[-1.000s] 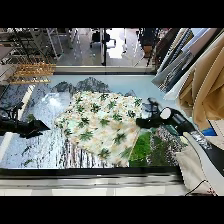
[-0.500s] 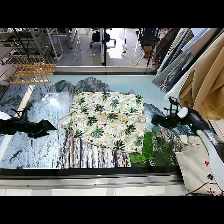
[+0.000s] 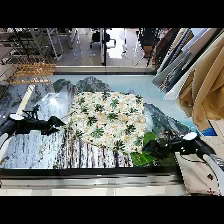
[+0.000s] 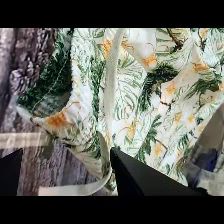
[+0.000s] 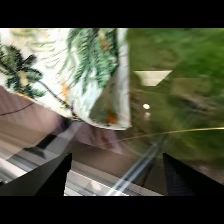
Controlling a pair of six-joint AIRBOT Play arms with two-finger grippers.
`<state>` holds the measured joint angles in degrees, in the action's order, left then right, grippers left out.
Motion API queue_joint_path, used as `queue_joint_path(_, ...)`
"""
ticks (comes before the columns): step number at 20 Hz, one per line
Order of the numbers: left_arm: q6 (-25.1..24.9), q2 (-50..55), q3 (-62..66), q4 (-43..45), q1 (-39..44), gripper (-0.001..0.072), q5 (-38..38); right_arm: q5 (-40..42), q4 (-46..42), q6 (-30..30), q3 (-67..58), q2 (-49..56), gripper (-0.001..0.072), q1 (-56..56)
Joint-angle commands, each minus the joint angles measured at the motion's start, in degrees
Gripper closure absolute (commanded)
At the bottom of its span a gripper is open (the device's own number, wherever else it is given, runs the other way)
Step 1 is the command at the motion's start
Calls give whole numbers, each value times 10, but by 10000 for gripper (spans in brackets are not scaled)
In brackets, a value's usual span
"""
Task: Fold the clothes and pants, and hang the long-sleeved shirts on hangers.
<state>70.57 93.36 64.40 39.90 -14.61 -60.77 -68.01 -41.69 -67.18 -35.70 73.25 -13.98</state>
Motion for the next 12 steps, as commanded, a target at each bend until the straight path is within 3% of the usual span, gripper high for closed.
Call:
queue_joint_path(1,2,27,0,-16,19,126,19,47,94,14,37,8,76,47)
queue_joint_path(4,7,49,0,-16,35,126,30,103,99,-26,37,31,95,99)
queue_joint_path(5,20,56,0,-16,38,128,36,115,100,-27,37,35,186,113)
queue_joint_path(6,39,62,0,-16,41,173,45,133,100,-31,37,35,353,124)
queue_joint_path(8,45,64,1,-17,41,630,58,165,111,-43,37,34,576,136)
queue_joint_path(9,35,63,4,-21,39,697,52,166,118,-40,37,31,704,137)
queue_joint_path(12,10,44,21,-27,34,697,22,171,103,-38,33,-13,702,137)
